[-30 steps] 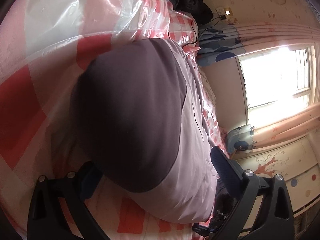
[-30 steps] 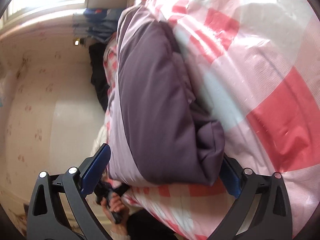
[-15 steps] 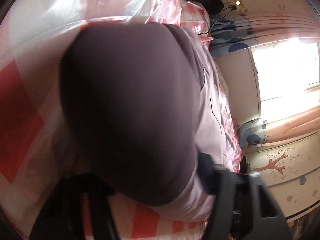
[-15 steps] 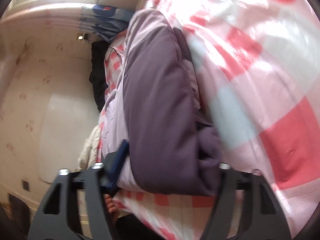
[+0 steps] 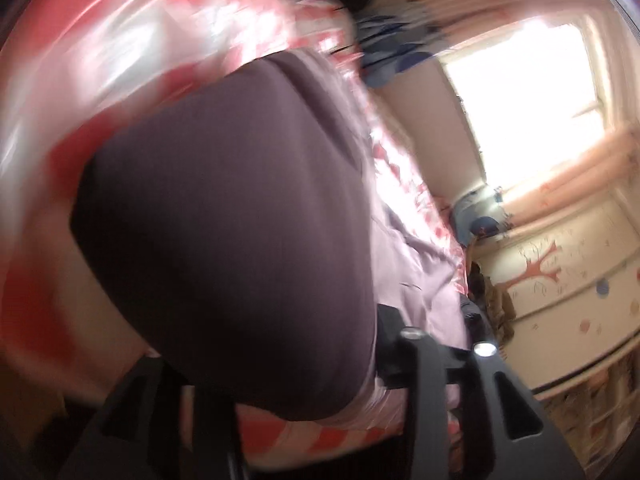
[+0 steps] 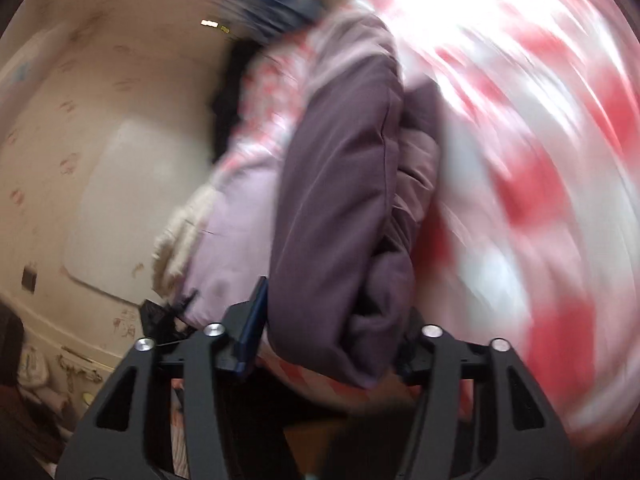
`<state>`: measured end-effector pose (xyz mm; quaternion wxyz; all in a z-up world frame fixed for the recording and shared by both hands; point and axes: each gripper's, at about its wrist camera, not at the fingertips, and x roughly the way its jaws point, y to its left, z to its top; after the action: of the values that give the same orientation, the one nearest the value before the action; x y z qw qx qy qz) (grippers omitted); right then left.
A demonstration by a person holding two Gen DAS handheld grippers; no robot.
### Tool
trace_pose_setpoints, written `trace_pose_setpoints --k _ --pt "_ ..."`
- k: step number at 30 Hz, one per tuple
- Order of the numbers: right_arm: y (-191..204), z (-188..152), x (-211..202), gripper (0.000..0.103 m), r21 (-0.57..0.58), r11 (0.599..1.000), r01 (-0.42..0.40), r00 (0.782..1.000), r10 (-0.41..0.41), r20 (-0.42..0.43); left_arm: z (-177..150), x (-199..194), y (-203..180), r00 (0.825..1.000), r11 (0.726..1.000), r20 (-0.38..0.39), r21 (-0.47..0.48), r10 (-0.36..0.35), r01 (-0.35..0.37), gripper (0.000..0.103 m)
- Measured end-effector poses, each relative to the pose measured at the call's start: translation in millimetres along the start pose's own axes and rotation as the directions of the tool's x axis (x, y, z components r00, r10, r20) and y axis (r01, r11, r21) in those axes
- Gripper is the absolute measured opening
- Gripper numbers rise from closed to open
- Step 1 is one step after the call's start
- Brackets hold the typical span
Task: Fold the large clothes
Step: 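Fold the held edge over the jacket with both grippers and lower it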
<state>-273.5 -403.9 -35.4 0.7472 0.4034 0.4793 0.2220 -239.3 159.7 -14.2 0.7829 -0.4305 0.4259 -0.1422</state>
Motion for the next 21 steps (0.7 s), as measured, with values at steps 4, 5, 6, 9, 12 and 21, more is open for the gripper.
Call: trace_pose_setpoints --k 4,5,6,9,12,21 --pt "-36 -21 -51 0.059 0.168 0.982 0.081 0.975 -0.114 0.192 4 1 25 0.999 0.996 -0.045 -0.084 -0.016 0.012 0.056" --pt "-23 -23 -71 0.063 0.151 0.983 0.100 0.941 -0.142 0.307 4 2 26 0.999 0.997 -0.036 -0.077 -0.009 0.006 0.059" --pt "-5 -21 -79 0.072 0.111 0.985 0.130 0.918 -0.162 0.363 4 3 27 1.000 0.997 -0.024 -0.072 -0.006 0.004 0.061" --pt "79 -4 -51 0.089 -0.127 0.954 0.270 0.901 -0.203 0.384 1 -1 39 0.999 0.991 0.002 -0.124 -0.053 0.052 0.063" --pt "166 21 35 0.090 -0.390 0.843 0.371 0.908 -0.241 0.341 3 0 44 0.996 0.983 0.034 -0.162 -0.085 0.089 0.074" --pt "151 112 316 0.097 -0.481 0.626 0.614 0.756 -0.641 0.130 9 -12 62 0.991 0.956 0.130 -0.287 -0.020 0.057 0.094"
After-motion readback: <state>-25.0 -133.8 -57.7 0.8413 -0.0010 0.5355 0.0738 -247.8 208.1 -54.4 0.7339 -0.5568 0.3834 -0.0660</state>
